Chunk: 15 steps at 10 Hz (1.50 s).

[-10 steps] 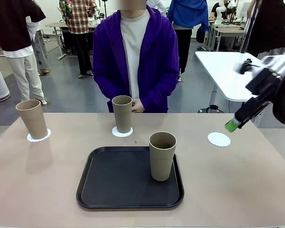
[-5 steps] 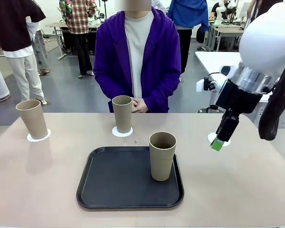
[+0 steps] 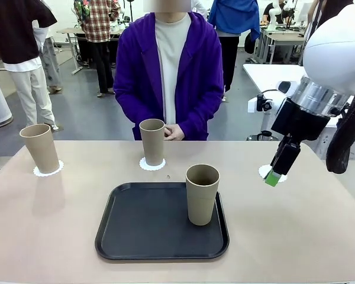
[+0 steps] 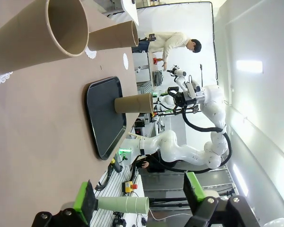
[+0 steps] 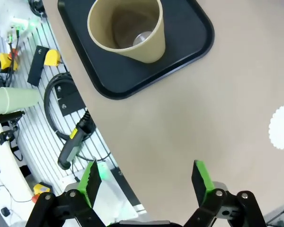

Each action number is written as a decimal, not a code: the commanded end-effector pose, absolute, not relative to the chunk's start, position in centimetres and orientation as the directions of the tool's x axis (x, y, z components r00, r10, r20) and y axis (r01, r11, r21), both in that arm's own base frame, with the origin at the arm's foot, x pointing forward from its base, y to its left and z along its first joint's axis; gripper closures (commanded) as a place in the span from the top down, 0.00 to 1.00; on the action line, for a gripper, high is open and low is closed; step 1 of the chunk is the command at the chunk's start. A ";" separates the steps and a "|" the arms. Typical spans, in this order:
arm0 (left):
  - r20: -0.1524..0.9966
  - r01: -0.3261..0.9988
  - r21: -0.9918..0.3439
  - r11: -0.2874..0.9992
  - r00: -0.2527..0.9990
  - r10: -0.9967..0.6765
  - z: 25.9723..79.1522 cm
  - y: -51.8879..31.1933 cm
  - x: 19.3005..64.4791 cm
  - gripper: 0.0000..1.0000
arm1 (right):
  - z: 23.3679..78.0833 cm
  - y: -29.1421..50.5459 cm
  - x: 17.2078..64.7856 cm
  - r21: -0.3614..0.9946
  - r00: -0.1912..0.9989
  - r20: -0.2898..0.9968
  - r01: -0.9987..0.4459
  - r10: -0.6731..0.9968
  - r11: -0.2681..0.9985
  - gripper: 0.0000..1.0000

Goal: Place coasters on the table and set cups on them.
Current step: Take one Reusable plastic cup from the Flat Tray and place it on a coaster set by the human.

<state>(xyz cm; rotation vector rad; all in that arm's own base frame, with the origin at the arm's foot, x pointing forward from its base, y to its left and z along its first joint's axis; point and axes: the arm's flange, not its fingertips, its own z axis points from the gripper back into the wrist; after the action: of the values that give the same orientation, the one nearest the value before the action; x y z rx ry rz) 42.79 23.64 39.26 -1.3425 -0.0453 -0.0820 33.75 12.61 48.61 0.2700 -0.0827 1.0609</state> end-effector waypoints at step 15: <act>0.084 0.088 -0.971 0.224 0.996 -0.026 39.4 23.7 42.8 1.00 | 39.0 9.4 36.6 0.005 -0.031 0.861 -0.998 0.508 -0.069 1.00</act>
<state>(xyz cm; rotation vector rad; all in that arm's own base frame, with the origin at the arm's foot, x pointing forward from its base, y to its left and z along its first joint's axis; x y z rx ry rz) 42.78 23.67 39.25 -1.3428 -0.0457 -0.0816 36.65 9.21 38.81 0.8327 -0.7496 1.4823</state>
